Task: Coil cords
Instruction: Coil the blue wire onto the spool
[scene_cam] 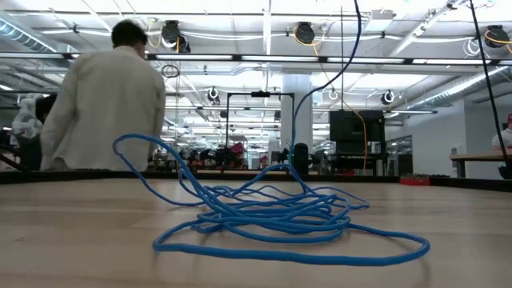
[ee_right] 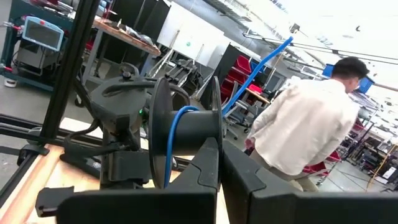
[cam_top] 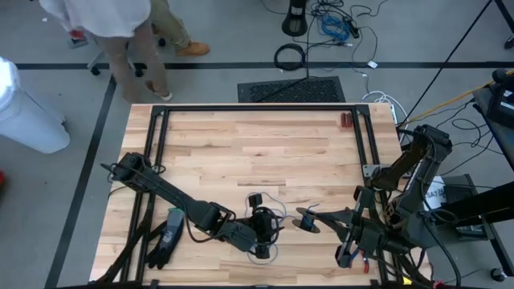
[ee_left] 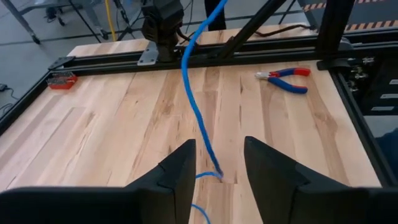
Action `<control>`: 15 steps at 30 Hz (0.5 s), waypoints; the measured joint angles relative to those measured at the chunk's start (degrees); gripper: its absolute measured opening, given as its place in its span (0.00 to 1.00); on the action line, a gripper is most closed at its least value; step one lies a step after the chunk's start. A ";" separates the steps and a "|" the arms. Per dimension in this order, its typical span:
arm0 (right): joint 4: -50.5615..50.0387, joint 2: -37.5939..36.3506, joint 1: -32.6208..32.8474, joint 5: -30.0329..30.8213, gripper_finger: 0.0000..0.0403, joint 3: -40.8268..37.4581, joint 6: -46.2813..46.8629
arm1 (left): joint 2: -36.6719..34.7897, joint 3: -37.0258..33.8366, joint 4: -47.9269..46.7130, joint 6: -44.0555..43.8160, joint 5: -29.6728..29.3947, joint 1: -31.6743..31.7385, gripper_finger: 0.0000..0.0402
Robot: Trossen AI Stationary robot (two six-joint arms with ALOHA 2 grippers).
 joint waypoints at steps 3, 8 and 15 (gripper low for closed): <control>0.00 0.00 0.00 0.00 0.00 0.00 0.00 | -0.43 -0.02 -0.16 -0.10 0.05 -0.16 0.33; -0.01 0.00 0.00 0.02 0.00 0.00 -0.02 | -1.30 -0.03 -0.35 -0.09 0.27 -0.80 0.33; 0.01 0.00 0.00 0.00 0.00 0.00 0.00 | -1.31 -0.02 -0.39 0.97 0.31 -1.05 0.33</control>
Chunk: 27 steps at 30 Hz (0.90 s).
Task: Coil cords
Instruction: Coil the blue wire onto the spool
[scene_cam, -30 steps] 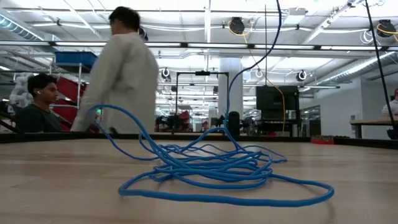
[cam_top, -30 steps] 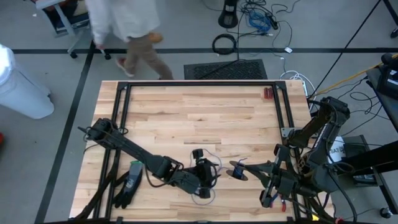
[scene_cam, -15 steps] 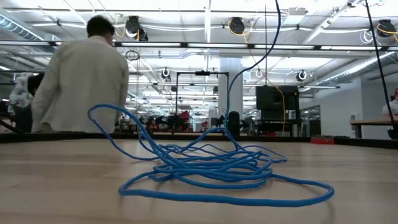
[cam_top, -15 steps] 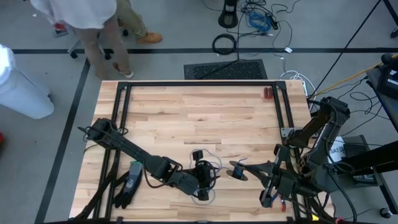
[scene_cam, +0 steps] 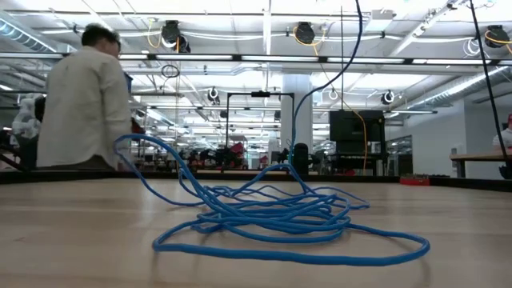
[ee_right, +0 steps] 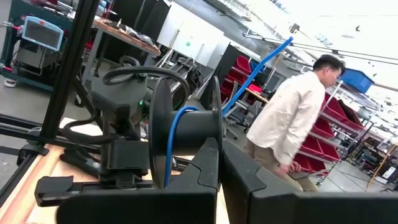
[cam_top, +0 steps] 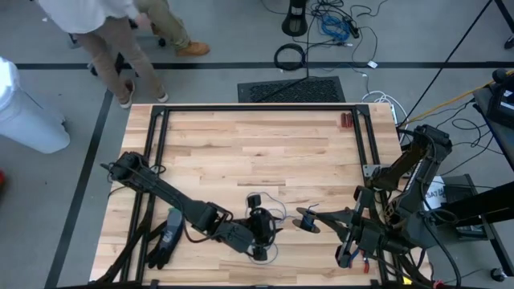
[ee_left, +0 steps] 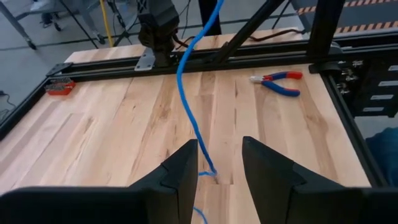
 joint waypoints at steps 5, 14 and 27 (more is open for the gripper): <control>0.00 0.00 -0.01 0.01 0.00 -0.02 -0.02 | -0.02 0.00 0.00 0.04 0.00 -0.04 0.32; 0.00 0.00 0.00 0.00 0.00 -0.02 0.02 | -0.04 0.00 0.00 0.11 -0.02 0.15 0.14; 0.00 0.00 0.00 0.00 0.00 -0.02 0.04 | -0.07 0.00 0.00 -2.40 1.27 0.37 0.18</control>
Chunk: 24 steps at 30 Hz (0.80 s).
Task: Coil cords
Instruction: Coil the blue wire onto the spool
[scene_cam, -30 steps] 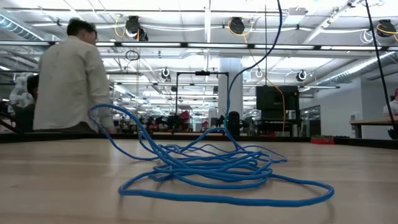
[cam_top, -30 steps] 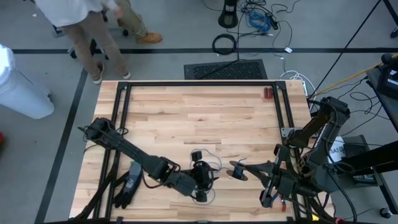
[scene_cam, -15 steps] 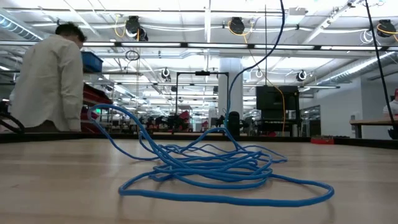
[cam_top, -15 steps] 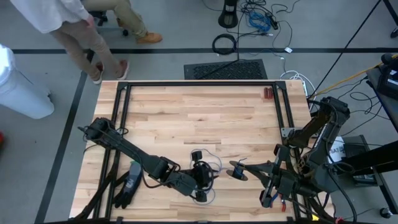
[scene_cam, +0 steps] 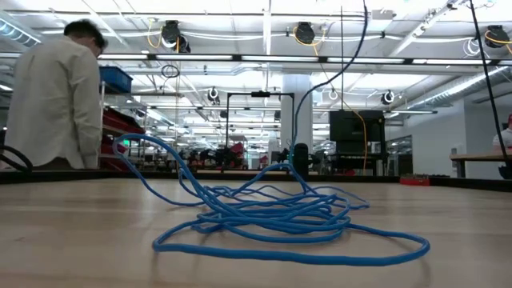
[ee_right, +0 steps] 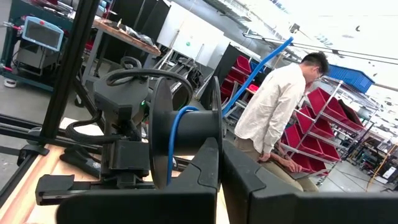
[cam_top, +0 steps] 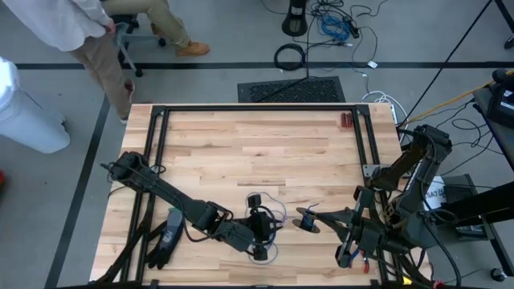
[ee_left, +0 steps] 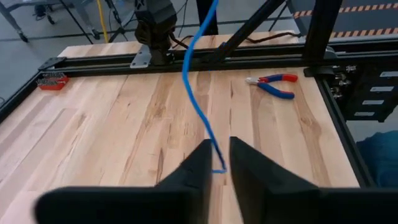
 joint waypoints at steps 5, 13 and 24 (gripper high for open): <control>0.00 0.00 0.00 0.00 0.00 0.00 0.00 | 0.00 0.00 0.00 -0.30 0.02 0.00 0.30; 0.00 0.00 -0.02 -0.02 0.00 0.00 0.02 | 0.00 0.00 0.00 -0.24 0.48 0.02 0.32; 0.00 0.00 -0.01 -0.02 0.00 0.00 0.02 | 0.00 0.00 0.02 -0.42 0.50 0.33 0.22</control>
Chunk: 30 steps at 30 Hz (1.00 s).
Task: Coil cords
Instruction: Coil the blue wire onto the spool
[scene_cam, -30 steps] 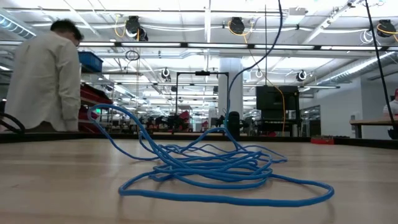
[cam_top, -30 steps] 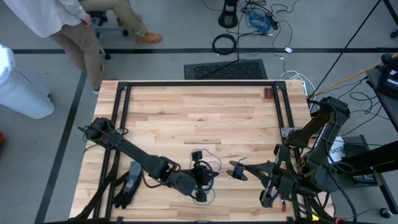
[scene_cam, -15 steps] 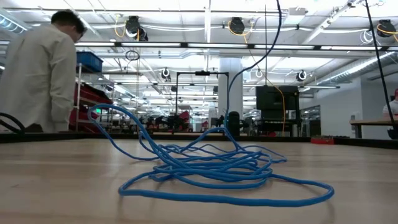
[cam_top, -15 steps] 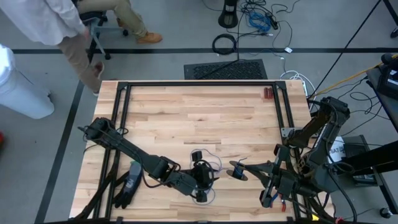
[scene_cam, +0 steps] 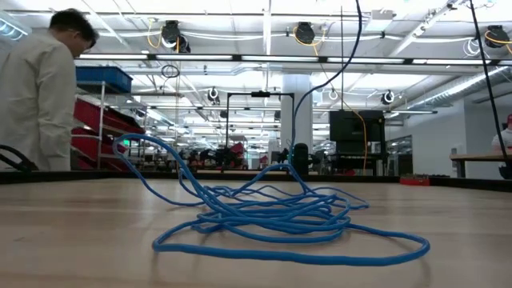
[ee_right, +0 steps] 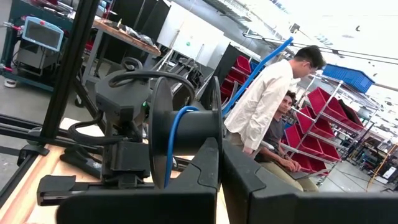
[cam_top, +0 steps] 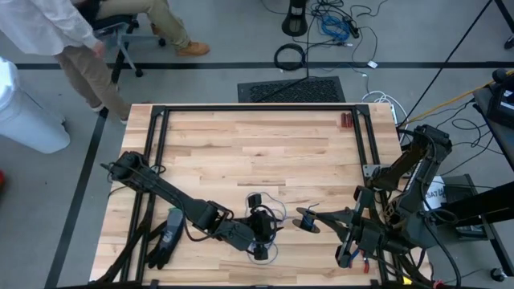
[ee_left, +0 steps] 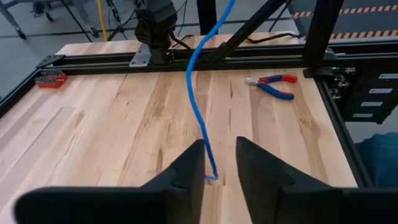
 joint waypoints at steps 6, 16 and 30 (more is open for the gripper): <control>0.00 0.00 0.00 0.00 0.00 0.00 0.02 | 0.00 0.00 -0.02 0.37 -0.53 0.07 0.04; 0.00 0.00 0.00 -0.01 0.00 0.00 0.03 | -0.29 0.00 -5.04 1.28 -6.04 0.04 0.01; -0.75 -0.02 0.29 -0.49 0.00 0.00 0.72 | -5.31 0.02 -16.36 -4.67 -14.23 -2.09 0.00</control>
